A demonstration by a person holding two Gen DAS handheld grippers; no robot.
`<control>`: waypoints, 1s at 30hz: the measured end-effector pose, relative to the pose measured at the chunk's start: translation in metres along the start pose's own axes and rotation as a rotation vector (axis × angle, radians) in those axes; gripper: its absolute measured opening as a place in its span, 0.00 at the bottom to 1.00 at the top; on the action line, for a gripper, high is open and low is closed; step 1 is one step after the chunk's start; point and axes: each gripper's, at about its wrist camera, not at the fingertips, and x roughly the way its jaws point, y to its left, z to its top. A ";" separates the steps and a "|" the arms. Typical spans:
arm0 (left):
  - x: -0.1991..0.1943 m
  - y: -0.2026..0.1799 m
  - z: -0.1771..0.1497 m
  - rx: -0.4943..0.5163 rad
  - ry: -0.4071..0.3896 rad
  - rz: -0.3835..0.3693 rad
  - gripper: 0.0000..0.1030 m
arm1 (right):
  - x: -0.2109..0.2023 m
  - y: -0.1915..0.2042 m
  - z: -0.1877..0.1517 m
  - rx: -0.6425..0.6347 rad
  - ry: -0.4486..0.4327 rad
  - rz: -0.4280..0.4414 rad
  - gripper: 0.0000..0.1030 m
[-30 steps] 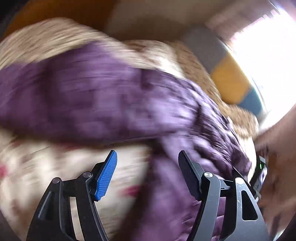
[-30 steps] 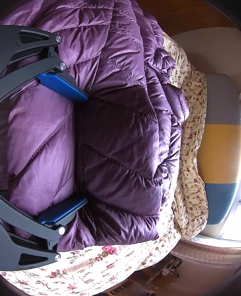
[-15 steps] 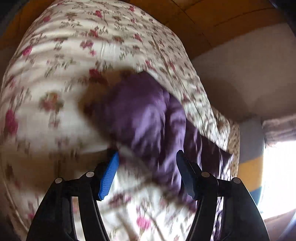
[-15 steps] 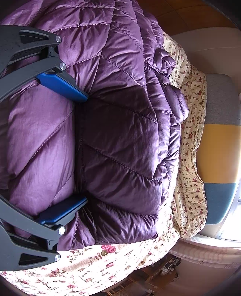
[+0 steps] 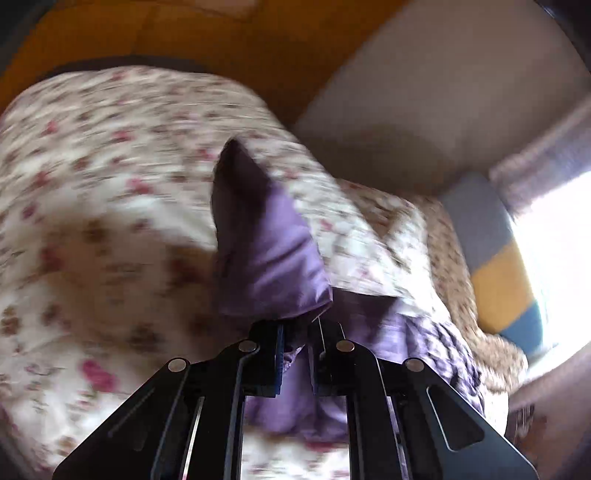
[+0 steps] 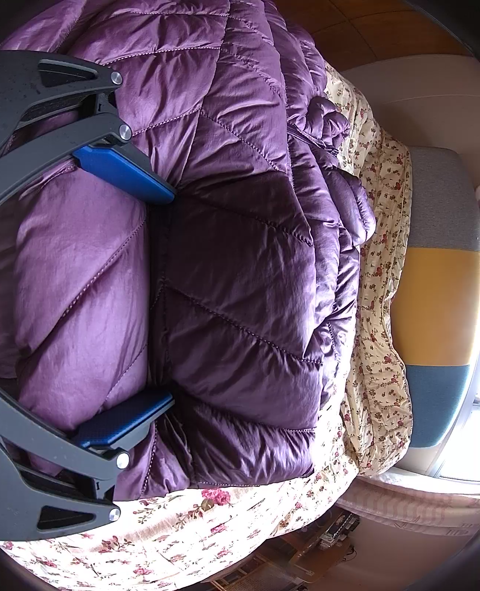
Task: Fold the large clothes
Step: 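Lift the sleeve with the left tool, lay it across the jacket front, release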
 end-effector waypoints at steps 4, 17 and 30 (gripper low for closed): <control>0.020 -0.063 -0.013 0.090 0.050 -0.100 0.10 | 0.000 0.000 0.000 0.001 0.000 0.001 0.97; 0.077 -0.260 -0.126 0.342 0.326 -0.441 0.07 | -0.001 -0.001 -0.001 0.005 -0.002 0.009 0.97; 0.134 -0.334 -0.219 0.382 0.604 -0.667 0.07 | 0.000 -0.001 0.001 0.016 -0.003 0.023 0.97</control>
